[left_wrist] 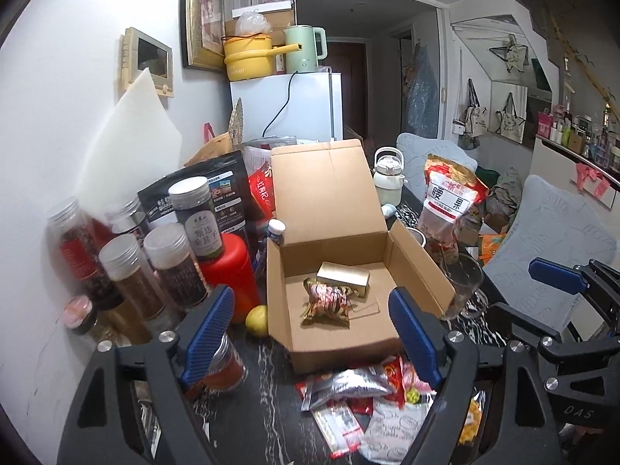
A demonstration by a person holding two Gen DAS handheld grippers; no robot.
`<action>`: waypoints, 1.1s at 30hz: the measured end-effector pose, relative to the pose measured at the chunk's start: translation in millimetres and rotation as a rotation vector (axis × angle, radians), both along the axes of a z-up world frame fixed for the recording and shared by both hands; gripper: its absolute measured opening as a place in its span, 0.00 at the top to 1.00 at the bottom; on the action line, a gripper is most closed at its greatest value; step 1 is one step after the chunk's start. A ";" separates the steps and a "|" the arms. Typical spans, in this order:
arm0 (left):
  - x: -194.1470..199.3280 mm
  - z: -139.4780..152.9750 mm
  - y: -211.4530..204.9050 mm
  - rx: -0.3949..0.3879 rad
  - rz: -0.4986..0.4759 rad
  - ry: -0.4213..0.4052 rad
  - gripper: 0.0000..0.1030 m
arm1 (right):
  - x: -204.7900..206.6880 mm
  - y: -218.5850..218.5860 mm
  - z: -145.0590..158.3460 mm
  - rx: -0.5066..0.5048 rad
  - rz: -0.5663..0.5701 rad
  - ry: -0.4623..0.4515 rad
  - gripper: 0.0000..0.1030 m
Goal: Organize snacks
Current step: 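Move both tools back toward the remaining snacks on the table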
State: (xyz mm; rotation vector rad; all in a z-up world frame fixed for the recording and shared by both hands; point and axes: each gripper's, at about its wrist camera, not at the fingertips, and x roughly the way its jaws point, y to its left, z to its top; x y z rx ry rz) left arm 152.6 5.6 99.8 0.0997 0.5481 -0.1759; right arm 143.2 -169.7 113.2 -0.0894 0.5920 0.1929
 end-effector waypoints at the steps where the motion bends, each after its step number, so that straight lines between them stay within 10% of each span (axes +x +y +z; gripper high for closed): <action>1: -4.0 -0.4 0.8 -0.001 -0.002 0.000 0.20 | -3.2 0.0 -0.4 0.001 0.001 0.000 0.29; 33: -82.3 -90.6 -2.6 -0.019 -0.151 0.165 0.20 | -84.6 -3.9 -94.0 0.035 -0.078 0.116 0.22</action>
